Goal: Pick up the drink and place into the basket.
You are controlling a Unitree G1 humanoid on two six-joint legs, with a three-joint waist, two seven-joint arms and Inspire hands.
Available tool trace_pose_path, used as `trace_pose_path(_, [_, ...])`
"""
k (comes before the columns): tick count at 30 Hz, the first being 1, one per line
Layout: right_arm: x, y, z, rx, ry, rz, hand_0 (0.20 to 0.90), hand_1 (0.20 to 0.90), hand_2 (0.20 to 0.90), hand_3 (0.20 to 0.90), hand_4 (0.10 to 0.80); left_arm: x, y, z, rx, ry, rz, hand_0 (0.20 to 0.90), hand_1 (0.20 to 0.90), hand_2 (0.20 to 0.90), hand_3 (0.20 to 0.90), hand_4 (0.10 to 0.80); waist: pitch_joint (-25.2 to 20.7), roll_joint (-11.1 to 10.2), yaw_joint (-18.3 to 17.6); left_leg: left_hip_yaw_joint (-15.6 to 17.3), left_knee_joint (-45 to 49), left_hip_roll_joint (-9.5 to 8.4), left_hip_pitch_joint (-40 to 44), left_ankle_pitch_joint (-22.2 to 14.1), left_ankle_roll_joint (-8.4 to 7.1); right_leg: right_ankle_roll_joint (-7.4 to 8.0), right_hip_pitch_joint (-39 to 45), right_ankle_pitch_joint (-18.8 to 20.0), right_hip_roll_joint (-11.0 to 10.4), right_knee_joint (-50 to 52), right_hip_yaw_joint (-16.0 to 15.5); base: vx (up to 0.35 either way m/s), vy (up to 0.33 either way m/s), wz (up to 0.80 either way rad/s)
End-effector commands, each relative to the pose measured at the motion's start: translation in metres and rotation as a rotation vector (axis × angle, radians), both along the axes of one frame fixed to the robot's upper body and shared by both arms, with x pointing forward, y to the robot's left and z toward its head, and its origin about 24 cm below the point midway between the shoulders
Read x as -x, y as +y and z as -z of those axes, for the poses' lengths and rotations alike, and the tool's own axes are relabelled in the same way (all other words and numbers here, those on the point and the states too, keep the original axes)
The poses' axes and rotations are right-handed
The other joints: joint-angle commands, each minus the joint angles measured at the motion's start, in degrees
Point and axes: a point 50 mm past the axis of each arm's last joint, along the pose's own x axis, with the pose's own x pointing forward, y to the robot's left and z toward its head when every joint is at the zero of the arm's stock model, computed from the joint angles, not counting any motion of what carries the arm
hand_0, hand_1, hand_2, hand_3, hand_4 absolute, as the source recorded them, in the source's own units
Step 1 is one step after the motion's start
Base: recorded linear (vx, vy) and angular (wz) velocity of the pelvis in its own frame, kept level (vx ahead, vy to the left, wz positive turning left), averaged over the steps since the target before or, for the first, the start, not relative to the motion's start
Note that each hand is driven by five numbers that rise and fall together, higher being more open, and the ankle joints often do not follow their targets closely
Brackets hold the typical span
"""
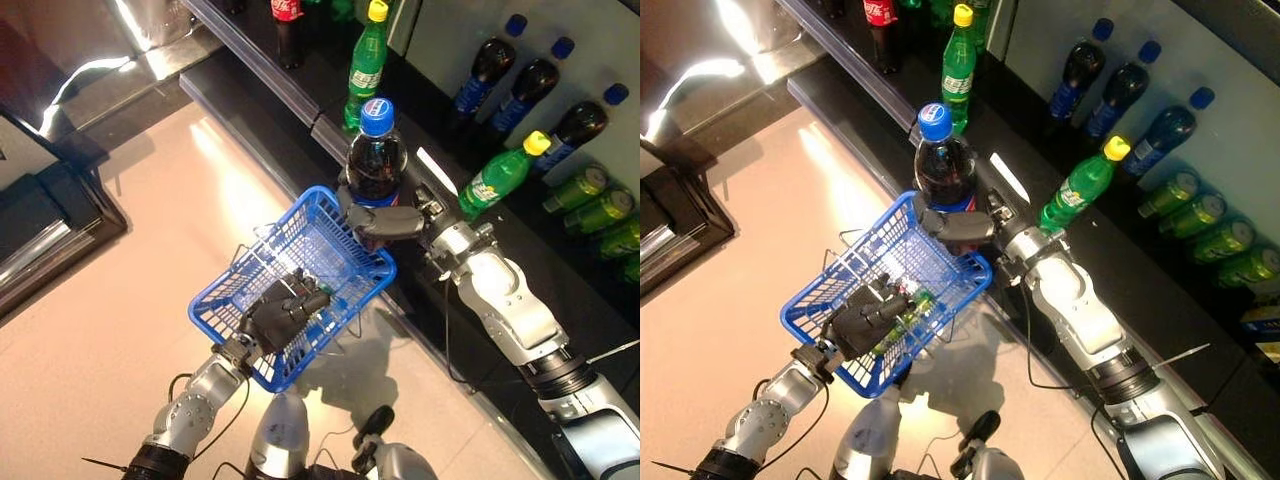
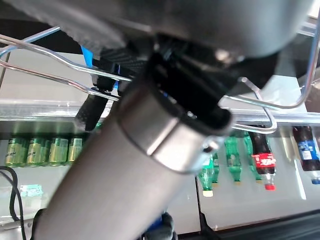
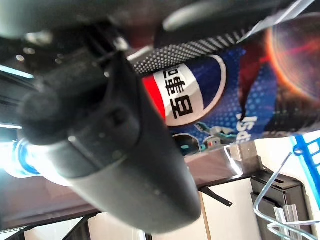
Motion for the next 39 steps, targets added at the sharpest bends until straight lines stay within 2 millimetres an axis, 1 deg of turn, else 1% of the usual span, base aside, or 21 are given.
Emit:
trace_pose_path(1, [0.024,0.031,-0.015,-0.177,-0.163,-0.151,0.300,0.300,0.300,0.200,0.100,0.011,-0.062,-0.098,0.355,-0.483,0.327,0.300,0.300,0.300,0.200,0.100,-21.6,-2.2,0.1,1.9,-0.2,0.50,-0.9,-1.7,-1.69,1.25,3.9,-3.1,-0.3,0.4,-1.9,0.018,-0.035,0.13])
trace_pose_path(4, [0.024,0.031,-0.008,-0.171,-0.131,-0.141,0.300,0.300,0.300,0.200,0.100,0.015,-0.065,-0.105,0.362,-0.508,0.368,0.300,0.300,0.300,0.200,0.100,-21.7,-2.2,0.6,1.0,-0.2,0.35,-1.1,-1.6,-1.68,1.24,3.9,-3.2,-0.3,0.5,-2.2,0.025,-0.029,0.13])
trace_pose_path(8, [0.023,0.031,0.008,-0.161,-0.083,-0.126,0.300,0.300,0.300,0.200,0.100,0.020,-0.069,-0.111,0.380,-0.523,0.411,0.300,0.300,0.300,0.200,0.100,-21.8,-2.3,1.0,0.2,-0.2,0.17,-1.3,-1.5,-1.70,1.31,3.9,-3.3,-0.4,0.6,-2.4,0.035,-0.017,0.10])
trace_pose_path(14, [0.023,0.033,0.022,-0.145,-0.036,-0.116,0.300,0.300,0.300,0.200,0.100,0.026,-0.071,-0.117,0.405,-0.542,0.466,0.300,0.300,0.300,0.200,0.100,-21.9,-2.2,1.6,-0.7,-0.2,-0.08,-1.7,-1.1,-1.76,1.41,4.1,-3.2,-0.4,0.5,-2.7,0.008,-0.006,0.04])
trace_pose_path(17, [0.023,0.033,0.026,-0.126,-0.028,-0.111,0.300,0.300,0.300,0.200,0.100,0.030,-0.073,-0.121,0.435,-0.545,0.507,0.300,0.300,0.300,0.200,0.100,-21.9,-2.1,2.0,-1.4,-0.2,-0.24,-2.0,-1.0,-1.79,1.45,4.0,-3.3,-0.4,0.6,-2.9,0.000,0.000,0.00])
trace_pose_path(23, [0.024,0.037,0.030,-0.092,-0.035,-0.101,0.300,0.300,0.300,0.200,0.100,0.037,-0.078,-0.126,0.481,-0.541,0.585,0.300,0.300,0.300,0.200,0.100,-21.8,-2.4,2.7,-2.5,-0.2,-0.40,-2.5,-0.9,-1.83,1.32,3.9,-3.4,-0.3,0.7,-3.3,0.005,-0.021,0.09])
trace_pose_path(26, [0.024,0.039,0.034,-0.044,-0.051,-0.087,0.300,0.300,0.300,0.200,0.100,0.041,-0.080,-0.128,0.529,-0.516,0.631,0.300,0.300,0.300,0.200,0.100,-21.9,-2.5,3.1,-3.1,-0.2,-0.46,-2.6,-0.8,-1.85,1.23,3.8,-3.3,-0.3,0.8,-3.4,0.005,-0.021,0.06])
trace_pose_path(30, [0.024,0.038,0.039,0.060,-0.102,-0.041,0.300,0.300,0.300,0.200,0.100,0.048,-0.082,-0.133,0.653,-0.457,0.714,0.300,0.300,0.300,0.200,0.100,-22.1,-2.7,3.6,-3.8,-0.2,-0.56,-2.6,-0.9,-1.93,1.12,3.7,-3.5,-0.3,1.0,-3.8,0.008,-0.022,0.09])
trace_pose_path(31, [0.023,0.037,0.040,0.102,-0.120,-0.015,0.300,0.300,0.300,0.200,0.100,0.050,-0.082,-0.134,0.663,-0.462,0.736,0.300,0.300,0.300,0.200,0.100,-22.2,-2.9,3.8,-4.2,-0.2,-0.62,-2.7,-0.9,-1.96,1.06,3.7,-3.6,-0.2,1.1,-3.9,0.067,-0.082,0.12])
trace_pose_path(32, [0.023,0.038,0.041,0.118,-0.123,-0.011,0.300,0.300,0.300,0.200,0.100,0.050,-0.082,-0.135,0.662,-0.465,0.740,0.300,0.300,0.300,0.200,0.100,-22.3,-3.1,3.9,-4.1,-0.2,-0.18,-2.1,-2.2,-2.46,1.24,4.2,-4.7,0.2,0.8,-3.0,0.064,-0.084,0.12])
trace_pose_path(33, [0.022,0.037,0.043,0.148,-0.130,0.004,0.300,0.300,0.300,0.200,0.100,0.051,-0.082,-0.135,0.665,-0.474,0.752,0.300,0.300,0.300,0.200,0.100,-22.3,-3.1,4.0,-4.2,-0.2,-0.21,-2.2,-2.2,-2.48,1.22,4.2,-4.7,0.3,0.8,-3.0,-0.001,-0.013,0.10])
trace_pose_path(34, [0.021,0.036,0.043,0.158,-0.133,0.013,0.300,0.300,0.300,0.200,0.100,0.052,-0.083,-0.136,0.668,-0.477,0.759,0.300,0.300,0.300,0.200,0.100,-22.1,-2.9,4.0,-4.4,-0.2,-0.63,-2.8,-1.0,-2.01,1.01,3.7,-3.6,-0.1,1.0,-3.8,0.000,-0.018,0.09])
trace_pose_path(35, [0.020,0.035,0.046,0.187,-0.134,0.027,0.300,0.300,0.300,0.200,0.100,0.053,-0.083,-0.137,0.671,-0.484,0.775,0.300,0.300,0.300,0.200,0.100,-22.3,-3.2,4.1,-4.4,-0.2,-0.21,-2.3,-2.2,-2.48,1.19,4.2,-4.8,0.3,0.9,-3.0,0.001,-0.015,0.03])
trace_pose_path(38, [0.018,0.032,0.052,0.228,-0.123,0.056,0.300,0.300,0.300,0.200,0.100,0.055,-0.084,-0.139,0.684,-0.493,0.796,0.300,0.300,0.300,0.200,0.100,-22.3,-3.3,4.0,-4.5,-0.2,-0.18,-2.3,-2.2,-2.52,1.15,4.0,-4.8,0.4,0.9,-2.8,0.000,-0.005,0.03])
trace_pose_path(39, [0.018,0.032,0.051,0.229,-0.124,0.059,0.300,0.300,0.300,0.200,0.100,0.056,-0.085,-0.140,0.686,-0.493,0.800,0.300,0.300,0.300,0.200,0.100,-22.2,-3.1,4.0,-4.6,-0.2,-0.60,-2.8,-1.0,-2.05,0.95,3.5,-3.6,0.0,1.1,-3.6,-0.065,0.056,0.01])
